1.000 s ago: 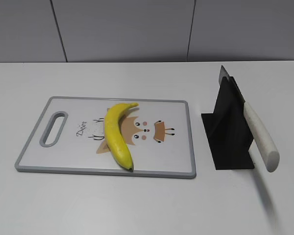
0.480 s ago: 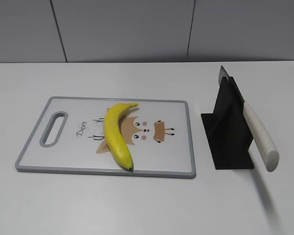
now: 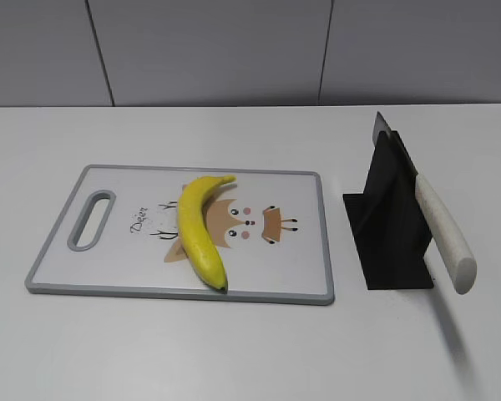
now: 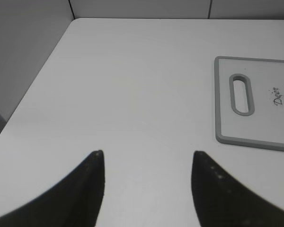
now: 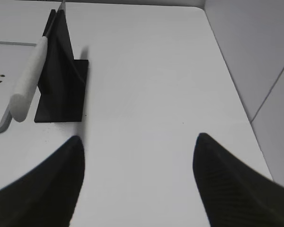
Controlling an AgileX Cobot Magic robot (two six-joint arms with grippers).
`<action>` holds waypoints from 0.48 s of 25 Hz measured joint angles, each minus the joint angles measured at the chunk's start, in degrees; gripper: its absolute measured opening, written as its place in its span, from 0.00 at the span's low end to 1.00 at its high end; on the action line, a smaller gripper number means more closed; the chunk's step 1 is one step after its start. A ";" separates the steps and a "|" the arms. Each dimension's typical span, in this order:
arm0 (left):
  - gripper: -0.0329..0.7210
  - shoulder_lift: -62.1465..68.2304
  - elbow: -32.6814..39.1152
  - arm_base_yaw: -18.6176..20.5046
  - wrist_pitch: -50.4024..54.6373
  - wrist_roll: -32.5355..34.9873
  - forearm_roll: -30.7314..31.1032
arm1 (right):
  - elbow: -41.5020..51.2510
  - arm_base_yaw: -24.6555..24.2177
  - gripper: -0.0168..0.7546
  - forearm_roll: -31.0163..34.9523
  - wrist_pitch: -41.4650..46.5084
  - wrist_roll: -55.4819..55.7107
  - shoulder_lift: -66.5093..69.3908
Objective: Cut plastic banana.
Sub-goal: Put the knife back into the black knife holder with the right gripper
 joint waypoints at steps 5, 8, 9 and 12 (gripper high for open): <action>0.80 0.00 0.00 0.00 0.00 0.00 0.00 | 0.02 -0.23 0.74 0.54 0.00 0.00 0.00; 0.80 0.00 0.00 0.00 0.00 0.00 0.00 | 0.02 -0.23 0.74 0.54 0.00 0.00 0.00; 0.80 0.00 0.00 0.00 0.00 0.00 0.00 | 0.02 -0.23 0.74 0.54 0.00 0.00 0.00; 0.80 0.00 0.00 0.00 0.00 0.00 0.00 | 0.02 -0.23 0.74 0.60 0.00 0.00 0.00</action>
